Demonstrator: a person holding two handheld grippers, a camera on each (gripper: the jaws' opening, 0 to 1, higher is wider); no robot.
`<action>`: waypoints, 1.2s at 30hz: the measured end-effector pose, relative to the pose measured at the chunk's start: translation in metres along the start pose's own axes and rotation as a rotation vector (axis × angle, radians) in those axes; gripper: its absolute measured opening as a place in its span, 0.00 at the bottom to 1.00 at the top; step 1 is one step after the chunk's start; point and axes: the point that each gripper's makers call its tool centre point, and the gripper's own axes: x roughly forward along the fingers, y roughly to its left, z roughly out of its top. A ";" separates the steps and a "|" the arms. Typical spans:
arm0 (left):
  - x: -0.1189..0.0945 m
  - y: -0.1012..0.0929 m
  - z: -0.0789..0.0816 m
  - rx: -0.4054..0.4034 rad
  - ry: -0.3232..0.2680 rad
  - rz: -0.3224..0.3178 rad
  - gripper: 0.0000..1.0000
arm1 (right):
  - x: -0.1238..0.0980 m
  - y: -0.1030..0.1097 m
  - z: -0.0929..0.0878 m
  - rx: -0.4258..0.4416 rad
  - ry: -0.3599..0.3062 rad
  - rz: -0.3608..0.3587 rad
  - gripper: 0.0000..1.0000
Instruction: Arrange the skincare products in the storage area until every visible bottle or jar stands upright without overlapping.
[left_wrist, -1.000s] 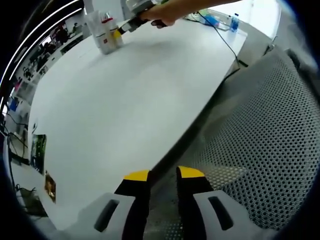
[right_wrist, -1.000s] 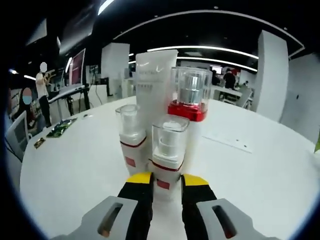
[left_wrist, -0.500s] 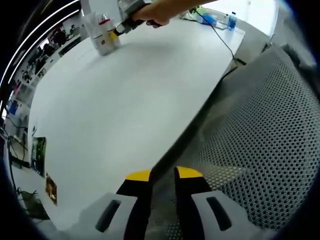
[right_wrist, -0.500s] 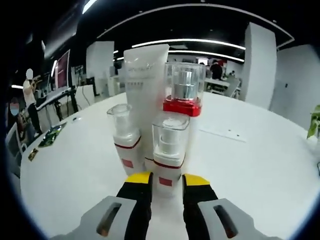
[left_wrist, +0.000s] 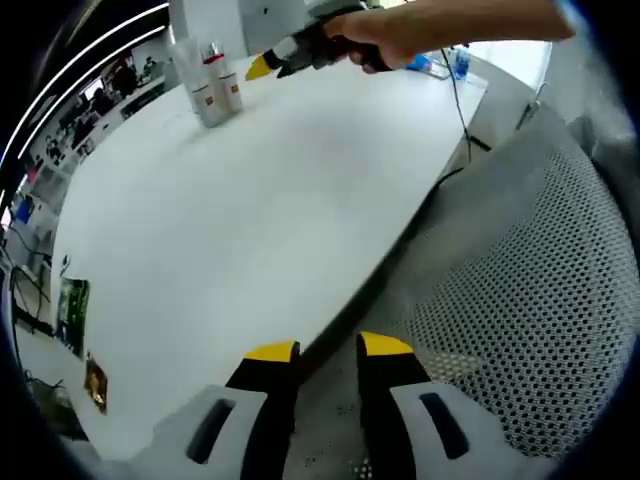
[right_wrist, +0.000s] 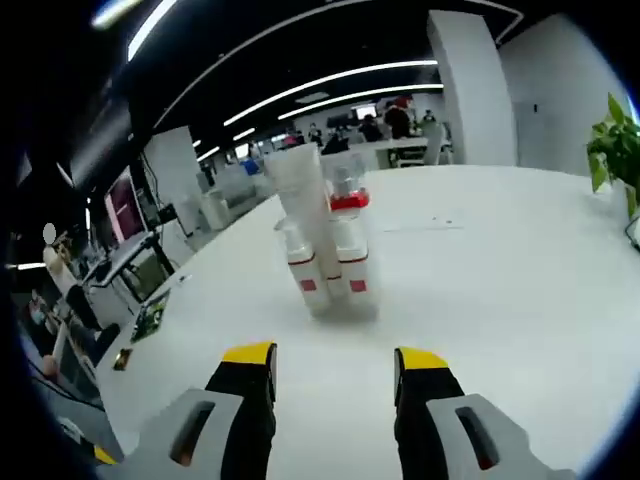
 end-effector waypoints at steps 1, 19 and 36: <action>-0.001 0.003 0.005 -0.020 -0.025 0.011 0.23 | -0.007 0.003 -0.004 0.014 0.003 0.004 0.45; -0.034 0.094 0.050 -0.408 -0.327 0.096 0.35 | -0.102 0.057 -0.069 -0.081 0.115 0.109 0.34; -0.040 0.266 0.020 -0.777 -0.333 0.339 0.54 | -0.132 0.107 -0.099 -0.158 0.162 0.191 0.60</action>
